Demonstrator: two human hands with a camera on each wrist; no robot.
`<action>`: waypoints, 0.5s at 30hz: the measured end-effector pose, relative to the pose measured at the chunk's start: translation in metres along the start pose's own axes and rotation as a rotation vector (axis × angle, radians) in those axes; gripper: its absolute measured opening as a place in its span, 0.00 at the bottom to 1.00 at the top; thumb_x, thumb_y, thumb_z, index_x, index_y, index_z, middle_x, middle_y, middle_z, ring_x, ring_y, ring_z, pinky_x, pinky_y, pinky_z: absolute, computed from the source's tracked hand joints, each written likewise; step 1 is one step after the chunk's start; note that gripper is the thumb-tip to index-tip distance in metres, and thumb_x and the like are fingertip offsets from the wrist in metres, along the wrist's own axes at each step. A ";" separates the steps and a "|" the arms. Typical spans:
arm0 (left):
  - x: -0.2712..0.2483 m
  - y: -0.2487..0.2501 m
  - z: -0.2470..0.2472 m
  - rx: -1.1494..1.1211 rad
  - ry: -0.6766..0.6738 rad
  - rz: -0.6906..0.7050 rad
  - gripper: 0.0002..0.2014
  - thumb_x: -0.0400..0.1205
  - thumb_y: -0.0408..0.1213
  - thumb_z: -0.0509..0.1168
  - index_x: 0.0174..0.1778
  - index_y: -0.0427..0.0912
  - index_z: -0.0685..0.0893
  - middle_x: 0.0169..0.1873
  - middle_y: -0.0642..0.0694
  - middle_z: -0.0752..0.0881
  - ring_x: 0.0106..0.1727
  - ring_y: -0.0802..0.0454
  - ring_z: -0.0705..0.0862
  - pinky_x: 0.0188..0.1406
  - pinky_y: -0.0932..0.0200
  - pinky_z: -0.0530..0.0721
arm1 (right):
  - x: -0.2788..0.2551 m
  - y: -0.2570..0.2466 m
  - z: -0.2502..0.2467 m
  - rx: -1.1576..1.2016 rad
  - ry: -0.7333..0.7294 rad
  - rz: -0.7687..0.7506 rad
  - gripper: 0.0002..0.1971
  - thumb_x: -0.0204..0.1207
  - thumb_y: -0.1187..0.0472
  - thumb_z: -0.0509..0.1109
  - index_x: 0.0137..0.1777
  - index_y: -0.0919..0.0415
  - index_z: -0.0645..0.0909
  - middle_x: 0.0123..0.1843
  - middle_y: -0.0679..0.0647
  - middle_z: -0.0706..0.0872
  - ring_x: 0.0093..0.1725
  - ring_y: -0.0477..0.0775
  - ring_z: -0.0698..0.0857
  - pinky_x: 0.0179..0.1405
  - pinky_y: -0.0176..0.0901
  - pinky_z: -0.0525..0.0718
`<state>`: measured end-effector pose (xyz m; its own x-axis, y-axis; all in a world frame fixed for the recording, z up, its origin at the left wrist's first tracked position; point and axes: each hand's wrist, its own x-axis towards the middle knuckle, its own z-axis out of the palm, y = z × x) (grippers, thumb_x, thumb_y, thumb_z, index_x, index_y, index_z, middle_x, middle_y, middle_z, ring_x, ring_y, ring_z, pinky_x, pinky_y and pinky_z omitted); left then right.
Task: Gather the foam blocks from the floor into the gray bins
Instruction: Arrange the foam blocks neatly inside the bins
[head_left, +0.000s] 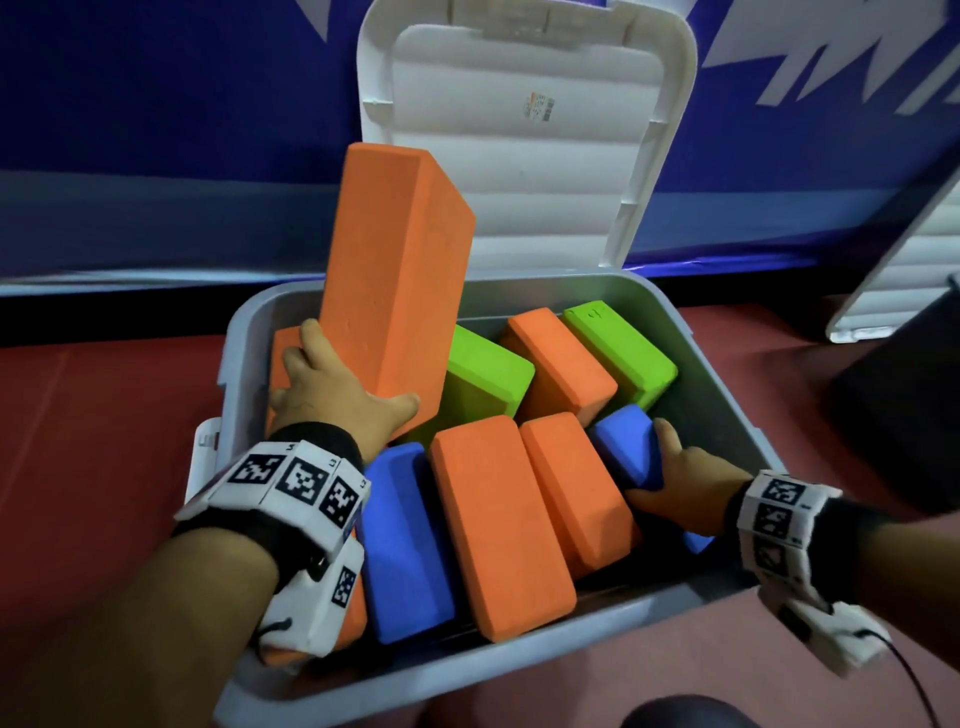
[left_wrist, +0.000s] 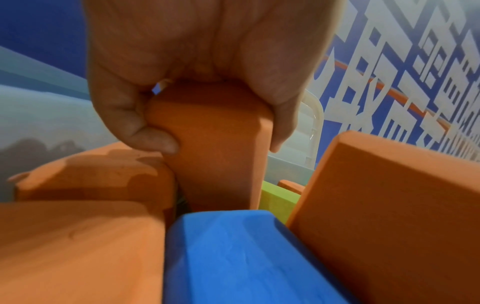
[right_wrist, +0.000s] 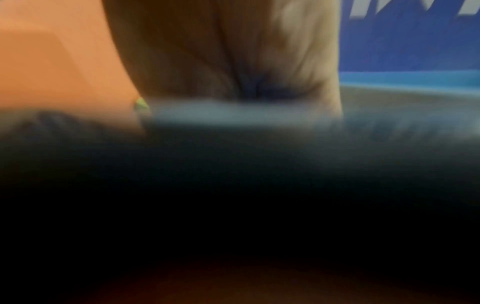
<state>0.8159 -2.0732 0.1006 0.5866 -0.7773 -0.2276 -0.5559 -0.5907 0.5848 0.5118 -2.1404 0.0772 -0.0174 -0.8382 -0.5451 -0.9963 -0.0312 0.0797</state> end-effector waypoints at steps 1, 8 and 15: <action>0.000 0.000 -0.001 0.001 -0.001 -0.001 0.57 0.67 0.51 0.76 0.81 0.44 0.42 0.76 0.39 0.59 0.72 0.30 0.66 0.65 0.39 0.71 | -0.002 -0.002 -0.004 -0.014 0.017 -0.008 0.54 0.71 0.35 0.68 0.83 0.60 0.38 0.68 0.65 0.79 0.63 0.61 0.82 0.57 0.47 0.78; 0.001 0.000 -0.002 0.009 -0.008 -0.004 0.56 0.68 0.51 0.76 0.80 0.44 0.43 0.76 0.38 0.60 0.71 0.31 0.67 0.64 0.40 0.72 | 0.001 -0.007 -0.030 0.048 -0.149 0.227 0.53 0.75 0.35 0.65 0.82 0.62 0.34 0.74 0.65 0.74 0.73 0.62 0.74 0.63 0.46 0.71; 0.008 -0.002 -0.005 -0.020 -0.041 -0.017 0.57 0.67 0.53 0.77 0.80 0.46 0.43 0.75 0.39 0.62 0.71 0.33 0.69 0.67 0.41 0.71 | 0.026 -0.018 -0.004 0.066 -0.114 0.297 0.53 0.69 0.36 0.69 0.82 0.63 0.44 0.78 0.68 0.65 0.78 0.65 0.65 0.77 0.57 0.63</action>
<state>0.8250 -2.0771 0.1013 0.5712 -0.7755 -0.2690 -0.5338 -0.5999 0.5959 0.5297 -2.1635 0.0653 -0.3140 -0.7388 -0.5963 -0.9494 0.2441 0.1975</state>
